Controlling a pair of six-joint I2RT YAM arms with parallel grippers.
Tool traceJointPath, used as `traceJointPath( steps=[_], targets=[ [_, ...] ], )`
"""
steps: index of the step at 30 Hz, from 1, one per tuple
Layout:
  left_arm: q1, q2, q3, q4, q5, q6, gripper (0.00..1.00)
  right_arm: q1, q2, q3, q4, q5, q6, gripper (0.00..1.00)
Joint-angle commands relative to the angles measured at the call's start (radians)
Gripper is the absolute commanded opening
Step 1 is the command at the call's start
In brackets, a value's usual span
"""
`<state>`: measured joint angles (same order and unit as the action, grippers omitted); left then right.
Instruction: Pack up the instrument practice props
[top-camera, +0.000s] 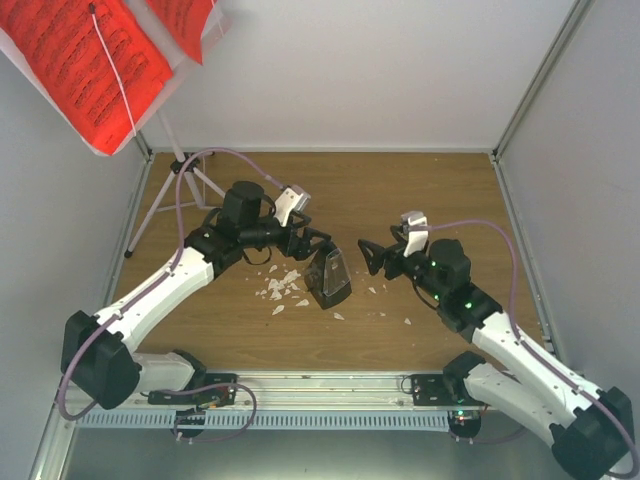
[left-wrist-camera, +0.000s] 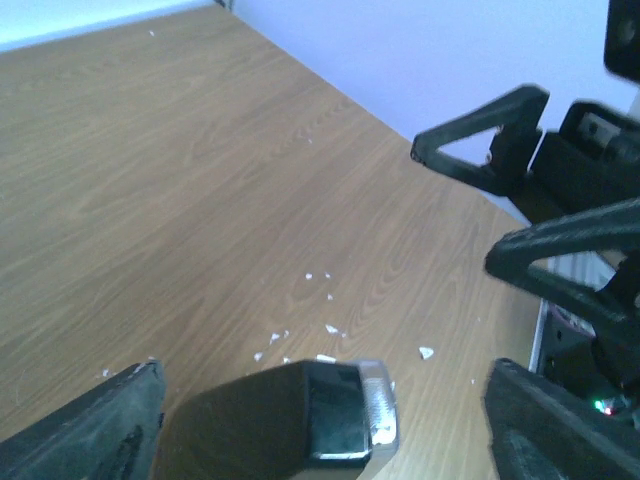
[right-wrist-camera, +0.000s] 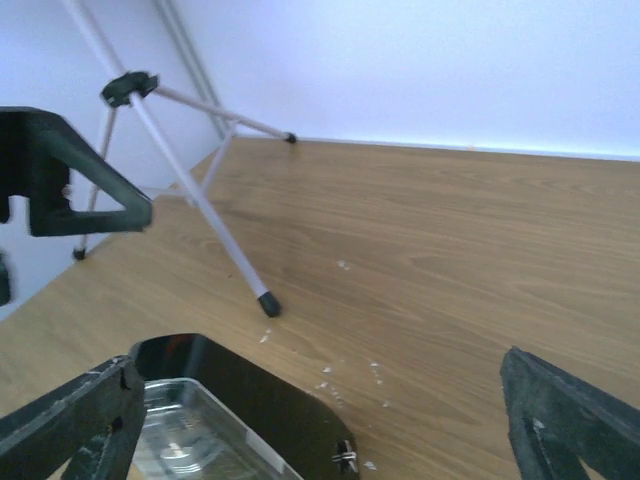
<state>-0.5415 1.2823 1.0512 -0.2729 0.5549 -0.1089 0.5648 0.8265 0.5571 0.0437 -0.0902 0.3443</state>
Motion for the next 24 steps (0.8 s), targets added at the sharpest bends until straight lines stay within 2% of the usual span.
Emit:
traceJointPath(
  steps=[1,4,14,24],
  targets=[
    [0.041,0.058,0.01,-0.035,0.192,-0.015,0.78,0.038,0.048,0.041,-0.038,-0.131,-0.031,0.94],
    [0.043,0.081,0.005,-0.017,0.219,-0.022,0.7,0.106,0.067,0.047,-0.029,-0.094,-0.05,0.91],
    [0.068,0.116,-0.024,0.041,0.256,-0.02,0.58,0.247,0.187,0.072,-0.019,0.099,-0.074,0.83],
    [0.076,0.152,-0.027,0.018,0.261,0.003,0.57,0.28,0.286,0.091,0.028,0.137,-0.091,0.79]
  ],
)
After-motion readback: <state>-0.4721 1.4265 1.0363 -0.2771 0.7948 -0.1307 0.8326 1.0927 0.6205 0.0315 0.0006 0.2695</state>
